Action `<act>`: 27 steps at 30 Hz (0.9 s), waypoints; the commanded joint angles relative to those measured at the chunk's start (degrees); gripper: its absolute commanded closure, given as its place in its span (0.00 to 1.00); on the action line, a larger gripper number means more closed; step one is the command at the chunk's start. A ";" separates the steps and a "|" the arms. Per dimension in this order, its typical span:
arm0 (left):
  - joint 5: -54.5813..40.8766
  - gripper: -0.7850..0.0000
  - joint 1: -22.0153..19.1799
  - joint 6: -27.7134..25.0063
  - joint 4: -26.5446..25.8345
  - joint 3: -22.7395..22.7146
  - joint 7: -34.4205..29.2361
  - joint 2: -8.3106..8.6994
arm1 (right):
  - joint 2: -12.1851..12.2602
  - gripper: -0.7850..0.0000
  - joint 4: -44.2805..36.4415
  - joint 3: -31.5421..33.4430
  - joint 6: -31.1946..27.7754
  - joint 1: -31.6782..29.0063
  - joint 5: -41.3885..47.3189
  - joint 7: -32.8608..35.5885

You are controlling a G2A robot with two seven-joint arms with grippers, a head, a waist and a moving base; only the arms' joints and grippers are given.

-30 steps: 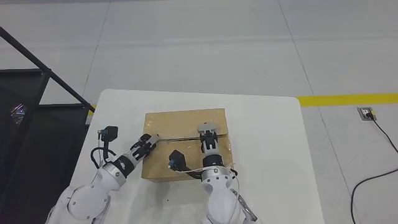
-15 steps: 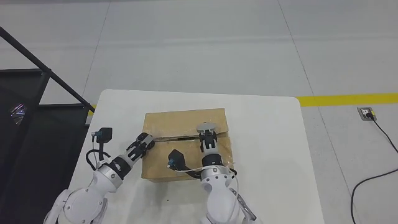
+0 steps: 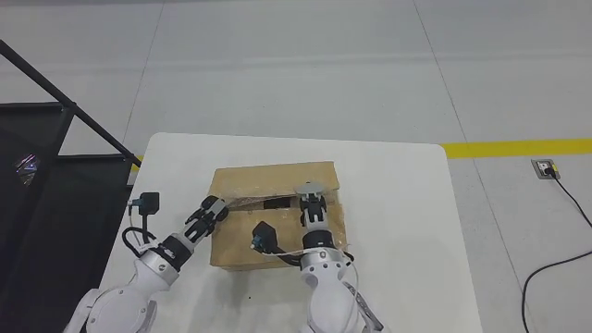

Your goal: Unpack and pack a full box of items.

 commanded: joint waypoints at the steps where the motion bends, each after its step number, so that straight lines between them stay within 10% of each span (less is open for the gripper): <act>1: -1.37 1.00 0.64 -1.01 -0.27 -0.67 0.08 -0.01 | 0.07 0.76 -0.31 0.27 0.76 -0.43 0.00 0.12; 27: -9.63 1.00 2.57 -5.11 -0.18 -3.92 -1.41 -0.10 | -0.22 0.85 -2.62 2.02 5.47 -3.13 0.30 0.60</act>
